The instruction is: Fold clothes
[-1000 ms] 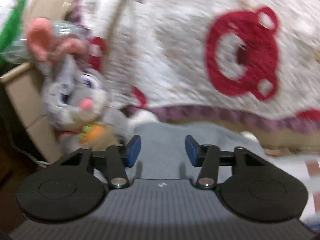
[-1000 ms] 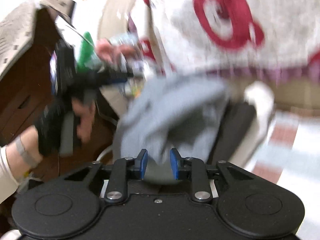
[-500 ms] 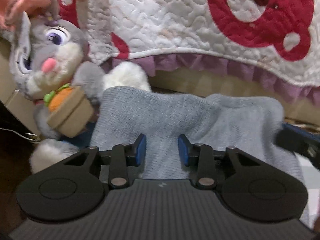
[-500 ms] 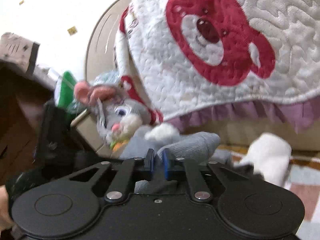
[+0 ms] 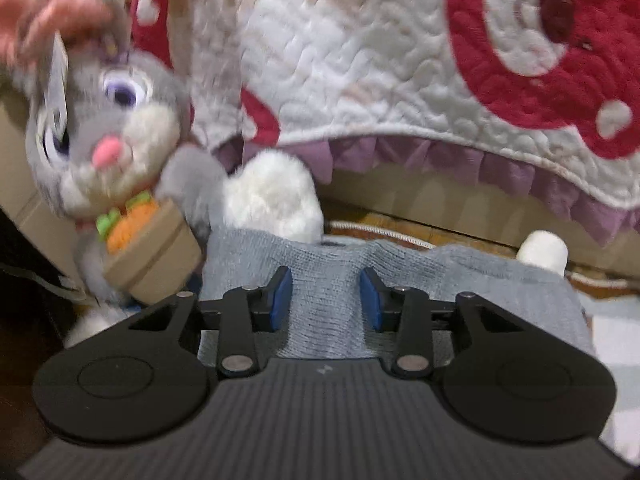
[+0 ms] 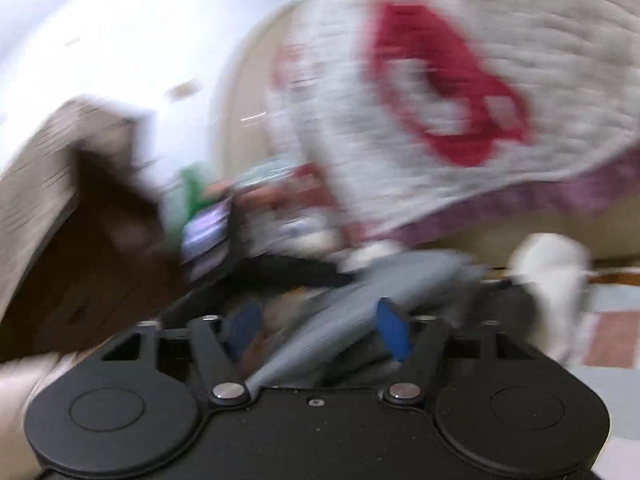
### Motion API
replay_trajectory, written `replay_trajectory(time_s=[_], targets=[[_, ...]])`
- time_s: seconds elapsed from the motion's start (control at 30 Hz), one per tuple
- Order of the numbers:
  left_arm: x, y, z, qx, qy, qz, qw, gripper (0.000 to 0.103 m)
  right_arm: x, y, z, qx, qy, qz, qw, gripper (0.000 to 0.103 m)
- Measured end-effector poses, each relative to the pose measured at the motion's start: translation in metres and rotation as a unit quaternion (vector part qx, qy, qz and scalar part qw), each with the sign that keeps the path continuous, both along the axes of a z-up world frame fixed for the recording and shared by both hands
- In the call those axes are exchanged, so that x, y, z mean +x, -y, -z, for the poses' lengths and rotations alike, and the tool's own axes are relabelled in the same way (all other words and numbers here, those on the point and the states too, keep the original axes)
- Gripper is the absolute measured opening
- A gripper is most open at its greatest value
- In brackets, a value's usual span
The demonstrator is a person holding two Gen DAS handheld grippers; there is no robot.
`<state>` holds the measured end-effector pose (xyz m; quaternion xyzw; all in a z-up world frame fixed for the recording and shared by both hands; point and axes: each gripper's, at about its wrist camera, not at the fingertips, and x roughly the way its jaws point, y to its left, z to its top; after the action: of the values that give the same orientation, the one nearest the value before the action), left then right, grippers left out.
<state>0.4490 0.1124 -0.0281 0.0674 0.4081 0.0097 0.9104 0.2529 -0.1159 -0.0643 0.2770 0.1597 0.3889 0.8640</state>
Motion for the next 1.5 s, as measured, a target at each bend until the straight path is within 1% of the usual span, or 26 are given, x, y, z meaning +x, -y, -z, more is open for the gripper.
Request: replay_trajectory(time_s=[0.07,0.1,0.13,0.17,0.2,0.23,0.3,0.33,0.4,0.43,0.47,0.53,0.6,0.67,0.7,0.73,0.77,0.8,0.9,0.97,1.07,1.17,1.27,1.37,1.47,1.5], targets=[[0.007,-0.003,0.004,-0.013,-0.018,-0.011,0.9997,0.037,-0.006,-0.024,0.004,-0.08,0.017,-0.025,0.996,0.072],[0.008,-0.002,0.005,-0.012,-0.025,-0.011,0.9996,0.037,-0.006,-0.034,0.008,-0.11,0.024,-0.028,0.993,0.073],[0.007,0.001,0.006,-0.003,-0.03,-0.006,0.9995,0.037,-0.006,-0.043,0.013,-0.134,0.03,-0.027,0.99,0.077],[0.006,0.004,0.006,0.005,-0.035,-0.001,0.9994,0.036,-0.005,-0.049,0.018,-0.138,0.031,-0.031,0.989,0.079],[0.005,0.005,0.006,0.007,-0.039,0.002,0.9992,0.036,-0.006,-0.052,0.022,-0.131,0.022,-0.042,0.99,0.07],[0.004,0.005,0.005,0.003,-0.042,0.004,0.9991,0.035,-0.008,-0.054,0.025,-0.111,0.006,-0.049,0.993,0.06],[0.004,0.005,0.005,-0.008,-0.048,0.007,0.9988,0.035,-0.013,-0.055,0.027,-0.062,-0.03,-0.06,0.996,0.048],[0.004,0.006,0.005,-0.014,-0.051,0.009,0.9986,0.035,-0.013,-0.054,0.029,-0.028,-0.057,-0.063,0.996,0.046],[0.003,0.01,0.006,-0.014,-0.055,0.016,0.9983,0.035,-0.018,-0.057,0.035,0.013,-0.094,-0.06,0.994,0.045],[0.002,0.014,0.007,-0.007,-0.055,0.022,0.9982,0.035,-0.02,-0.062,0.039,0.008,-0.097,-0.058,0.994,0.045],[0.0,0.019,0.008,0.001,-0.055,0.028,0.9981,0.035,-0.023,-0.068,0.042,-0.006,-0.095,-0.055,0.994,0.045],[-0.007,0.03,0.009,0.031,-0.042,0.038,0.9979,0.035,-0.025,-0.069,0.051,-0.006,-0.111,-0.045,0.993,0.043],[-0.016,0.039,0.006,0.062,-0.018,0.05,0.9967,0.035,-0.027,-0.067,0.06,0.0,-0.131,-0.034,0.991,0.043],[-0.028,0.042,-0.002,0.075,0.015,0.059,0.9953,0.04,-0.035,-0.064,0.051,-0.018,-0.118,-0.019,0.993,0.046],[-0.037,0.04,-0.009,0.069,0.031,0.061,0.9953,0.042,-0.04,-0.062,0.044,-0.028,-0.11,-0.012,0.993,0.052],[-0.046,0.033,-0.019,0.05,0.048,0.057,0.996,0.044,-0.044,-0.058,0.039,-0.031,-0.106,-0.006,0.994,0.052],[-0.055,0.026,-0.028,0.028,0.064,0.051,0.9962,0.051,-0.048,-0.054,0.036,-0.03,-0.104,0.0,0.994,0.052],[-0.064,0.018,-0.035,0.014,0.077,0.043,0.996,0.056,-0.052,-0.05,0.032,-0.03,-0.101,0.006,0.994,0.052],[-0.093,0.0,-0.049,-0.009,0.102,0.012,0.9946,0.059,-0.064,-0.039,0.025,-0.038,-0.088,0.026,0.995,0.052],[-0.115,-0.008,-0.048,-0.025,0.103,-0.001,0.9943,0.062,-0.07,-0.028,0.022,-0.04,-0.083,0.033,0.995,0.052],[-0.151,-0.015,-0.044,-0.051,0.11,-0.023,0.9924,0.063,-0.081,-0.013,0.019,-0.046,-0.075,0.037,0.995,0.052],[-0.19,-0.014,-0.033,-0.076,0.099,-0.038,0.9915,0.067,-0.092,-0.006,0.013,-0.07,-0.058,0.037,0.995,0.052],[-0.224,-0.003,-0.023,-0.074,0.072,-0.042,0.9938,0.072,-0.099,0.001,0.01,-0.087,-0.056,0.039,0.994,0.052],[-0.248,0.012,-0.017,-0.062,0.054,-0.047,0.9955,0.078,-0.1,0.011,0.015,-0.099,-0.06,0.046,0.992,0.054],[-0.271,0.028,-0.01,-0.05,0.037,-0.055,0.9965,0.091,-0.109,0.021,0.019,-0.126,-0.067,0.062,0.988,0.054],[-0.278,0.034,-0.008,-0.046,0.031,-0.058,0.9968,0.091,-0.114,0.024,0.017,-0.131,-0.071,0.063,0.987,0.054]])
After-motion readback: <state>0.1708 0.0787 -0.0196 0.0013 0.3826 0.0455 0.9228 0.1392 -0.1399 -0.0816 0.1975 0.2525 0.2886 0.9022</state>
